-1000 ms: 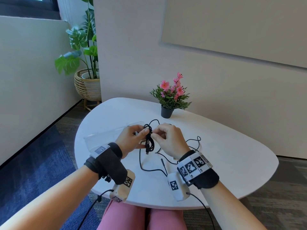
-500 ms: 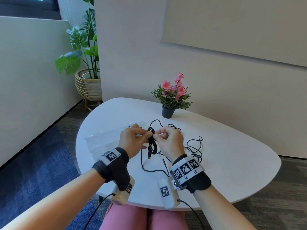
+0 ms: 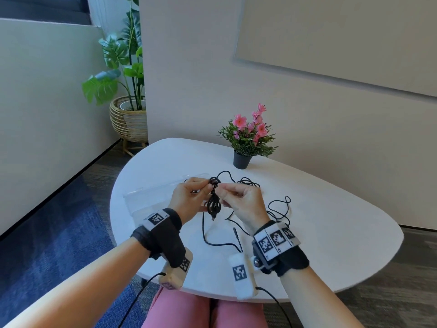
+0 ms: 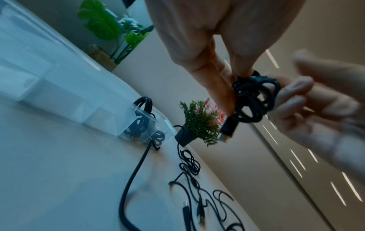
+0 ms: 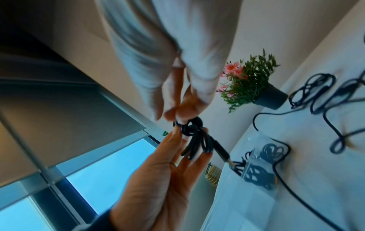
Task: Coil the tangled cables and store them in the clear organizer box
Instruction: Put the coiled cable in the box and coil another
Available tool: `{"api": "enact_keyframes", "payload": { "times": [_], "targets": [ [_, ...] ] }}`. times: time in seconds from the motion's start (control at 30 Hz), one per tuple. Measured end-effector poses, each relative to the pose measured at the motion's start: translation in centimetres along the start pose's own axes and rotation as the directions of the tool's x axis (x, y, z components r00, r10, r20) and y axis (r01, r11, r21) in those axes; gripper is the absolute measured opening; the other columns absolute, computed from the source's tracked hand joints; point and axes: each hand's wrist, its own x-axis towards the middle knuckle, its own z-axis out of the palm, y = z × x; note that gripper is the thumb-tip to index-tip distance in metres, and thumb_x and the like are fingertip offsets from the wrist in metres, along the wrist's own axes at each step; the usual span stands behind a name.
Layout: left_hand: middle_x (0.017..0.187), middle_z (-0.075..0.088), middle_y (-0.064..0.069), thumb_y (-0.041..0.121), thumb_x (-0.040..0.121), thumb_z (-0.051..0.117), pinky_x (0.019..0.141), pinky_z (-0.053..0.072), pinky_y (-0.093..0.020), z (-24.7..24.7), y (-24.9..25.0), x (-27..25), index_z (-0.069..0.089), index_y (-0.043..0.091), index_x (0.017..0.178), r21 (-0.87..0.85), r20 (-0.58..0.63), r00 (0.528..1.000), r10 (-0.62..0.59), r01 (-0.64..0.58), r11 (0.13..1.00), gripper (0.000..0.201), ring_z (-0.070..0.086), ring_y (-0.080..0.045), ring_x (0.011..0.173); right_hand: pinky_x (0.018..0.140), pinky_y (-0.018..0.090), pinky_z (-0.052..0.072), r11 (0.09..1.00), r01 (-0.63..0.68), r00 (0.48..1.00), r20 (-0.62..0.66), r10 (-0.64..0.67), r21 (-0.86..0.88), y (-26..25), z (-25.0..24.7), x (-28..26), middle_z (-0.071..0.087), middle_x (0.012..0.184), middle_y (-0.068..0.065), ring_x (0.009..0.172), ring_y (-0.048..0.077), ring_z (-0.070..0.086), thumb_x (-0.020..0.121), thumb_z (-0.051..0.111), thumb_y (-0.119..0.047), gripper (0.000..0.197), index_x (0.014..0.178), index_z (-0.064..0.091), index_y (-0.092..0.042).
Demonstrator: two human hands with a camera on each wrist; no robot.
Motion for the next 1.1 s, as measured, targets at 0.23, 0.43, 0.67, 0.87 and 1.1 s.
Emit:
{"api": "enact_keyframes", "payload": {
  "times": [0.23, 0.43, 0.67, 0.87, 1.1],
  "targets": [
    [0.099, 0.056, -0.002, 0.004, 0.088, 0.059, 0.064, 0.059, -0.042, -0.1, -0.7, 0.2, 0.069, 0.006, 0.09, -0.003, -0.064, 0.997, 0.054, -0.054, 0.999, 0.01, 0.064, -0.028, 0.084, 0.057, 0.021, 0.054, 0.997, 0.032, 0.995, -0.091, -0.039, -0.071, 0.5, 0.7, -0.3, 0.066, 0.062, 0.005, 0.054, 0.011, 0.065, 0.078, 0.072, -0.001, 0.012, 0.082, 0.064, -0.008],
    [0.092, 0.052, -0.003, 0.001, 0.086, 0.06, 0.057, 0.058, -0.038, 0.0, -0.9, 0.1, 0.068, 0.009, 0.084, -0.027, -0.107, 0.986, 0.127, -0.131, 0.991, 0.012, 0.063, -0.021, 0.077, 0.067, 0.033, 0.058, 0.979, 0.008, 0.977, -0.208, -0.05, -0.202, 1.2, 1.9, 0.3, 0.067, 0.066, 0.003, 0.056, 0.01, 0.065, 0.08, 0.071, -0.009, 0.011, 0.081, 0.06, -0.012],
    [0.086, 0.054, -0.001, -0.001, 0.084, 0.062, 0.062, 0.059, -0.043, -0.7, -1.3, 0.5, 0.07, 0.013, 0.081, 0.06, -0.112, 0.976, 0.186, -0.18, 0.982, 0.016, 0.065, -0.027, 0.074, 0.064, 0.024, 0.05, 0.953, -0.054, 0.985, -0.175, 0.001, -0.299, 0.7, 2.0, 1.3, 0.063, 0.063, -0.003, 0.058, 0.01, 0.059, 0.08, 0.07, -0.014, 0.013, 0.072, 0.062, -0.018],
    [0.088, 0.054, -0.002, 0.004, 0.084, 0.065, 0.064, 0.059, -0.046, -1.1, -0.8, 0.5, 0.071, 0.012, 0.09, 0.088, -0.072, 0.984, 0.164, -0.158, 0.984, 0.012, 0.069, -0.024, 0.081, 0.07, 0.034, 0.058, 0.936, 0.07, 0.958, -0.238, -0.159, -0.344, 1.1, 1.9, 1.7, 0.07, 0.075, 0.001, 0.065, 0.016, 0.067, 0.077, 0.074, -0.014, 0.014, 0.07, 0.066, -0.023],
    [0.099, 0.067, -0.018, 0.004, 0.088, 0.06, 0.064, 0.056, -0.025, -2.9, -1.1, 0.0, 0.067, 0.001, 0.102, -0.169, -0.146, 0.988, 0.049, -0.073, 0.983, 0.016, 0.072, -0.022, 0.075, 0.084, 0.018, 0.052, 0.944, 0.139, 0.984, 0.151, -0.097, -0.298, 2.4, 2.2, 2.3, 0.062, 0.123, -0.005, 0.098, 0.012, 0.065, 0.085, 0.067, -0.025, 0.034, 0.119, 0.064, -0.022]
  ]
}}
